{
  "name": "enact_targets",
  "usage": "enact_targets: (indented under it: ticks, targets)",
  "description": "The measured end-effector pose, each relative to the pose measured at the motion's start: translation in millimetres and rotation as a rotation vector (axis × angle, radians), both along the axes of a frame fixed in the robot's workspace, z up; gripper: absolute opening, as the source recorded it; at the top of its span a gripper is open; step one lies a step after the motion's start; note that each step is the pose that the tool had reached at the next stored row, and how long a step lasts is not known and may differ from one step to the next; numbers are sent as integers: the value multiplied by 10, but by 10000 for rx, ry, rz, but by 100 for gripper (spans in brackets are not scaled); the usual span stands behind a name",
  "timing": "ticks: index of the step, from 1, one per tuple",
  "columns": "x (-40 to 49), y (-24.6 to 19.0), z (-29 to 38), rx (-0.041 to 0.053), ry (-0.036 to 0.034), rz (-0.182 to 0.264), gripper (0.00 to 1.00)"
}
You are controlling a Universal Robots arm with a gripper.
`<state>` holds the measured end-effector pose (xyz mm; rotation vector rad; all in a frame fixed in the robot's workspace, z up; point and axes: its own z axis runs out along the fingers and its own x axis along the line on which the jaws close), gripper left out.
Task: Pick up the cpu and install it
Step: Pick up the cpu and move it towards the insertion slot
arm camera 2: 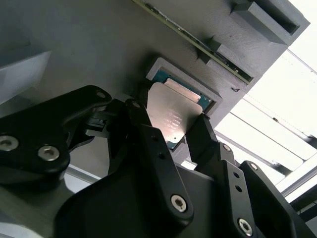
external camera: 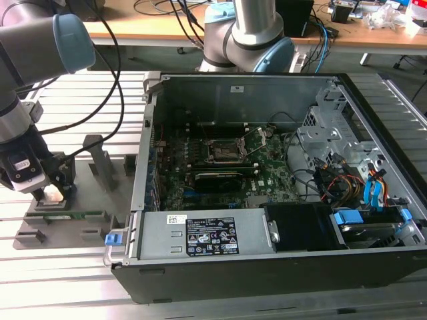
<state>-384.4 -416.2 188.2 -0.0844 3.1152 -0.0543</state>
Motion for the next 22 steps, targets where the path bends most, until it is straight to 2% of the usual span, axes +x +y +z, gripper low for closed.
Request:
enact_targets:
  ticks: [8, 12, 20, 22]
  targets:
    - [1, 1, 16, 3, -7, 1, 55]
    - [0, 0, 126, -2, -1, 0, 55]
    - [0, 0, 295, -2, -1, 0, 55]
    - [0, 0, 360, -2, 0, 0, 55]
